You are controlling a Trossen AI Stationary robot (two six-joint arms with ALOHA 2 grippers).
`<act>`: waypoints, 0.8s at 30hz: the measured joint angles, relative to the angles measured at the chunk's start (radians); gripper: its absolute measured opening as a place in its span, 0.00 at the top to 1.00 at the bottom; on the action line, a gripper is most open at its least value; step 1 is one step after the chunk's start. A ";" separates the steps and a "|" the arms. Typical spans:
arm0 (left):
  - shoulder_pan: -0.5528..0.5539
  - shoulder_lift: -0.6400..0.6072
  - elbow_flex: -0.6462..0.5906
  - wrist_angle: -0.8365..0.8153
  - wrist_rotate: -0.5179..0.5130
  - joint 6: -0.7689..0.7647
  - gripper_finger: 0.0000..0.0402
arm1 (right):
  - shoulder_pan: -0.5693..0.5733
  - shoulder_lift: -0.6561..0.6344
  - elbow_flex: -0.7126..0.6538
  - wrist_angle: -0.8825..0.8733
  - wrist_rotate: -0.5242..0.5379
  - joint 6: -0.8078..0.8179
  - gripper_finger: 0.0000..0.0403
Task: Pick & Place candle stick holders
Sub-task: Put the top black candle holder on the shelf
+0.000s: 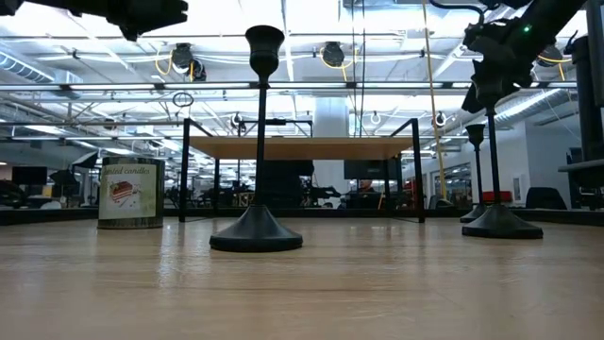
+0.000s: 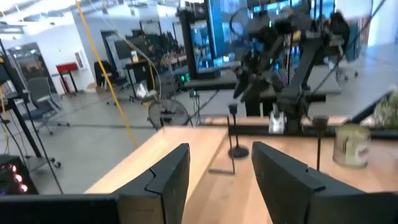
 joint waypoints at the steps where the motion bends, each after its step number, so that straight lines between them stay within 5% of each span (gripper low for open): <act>1: 0.000 0.005 0.000 0.020 0.000 0.005 0.55 | 0.000 -0.006 0.000 -0.001 0.023 0.017 0.58; 7: 0.000 0.008 0.000 0.045 0.000 0.003 0.55 | -0.001 -0.049 0.000 -0.041 0.127 0.037 0.62; 13: 0.000 0.012 0.000 0.047 0.000 -0.010 0.55 | 0.000 -0.058 -0.033 -0.099 0.093 0.164 0.63; 24: 0.000 0.014 0.000 0.052 0.001 -0.057 0.55 | 0.000 -0.053 -0.191 0.068 0.039 0.184 0.60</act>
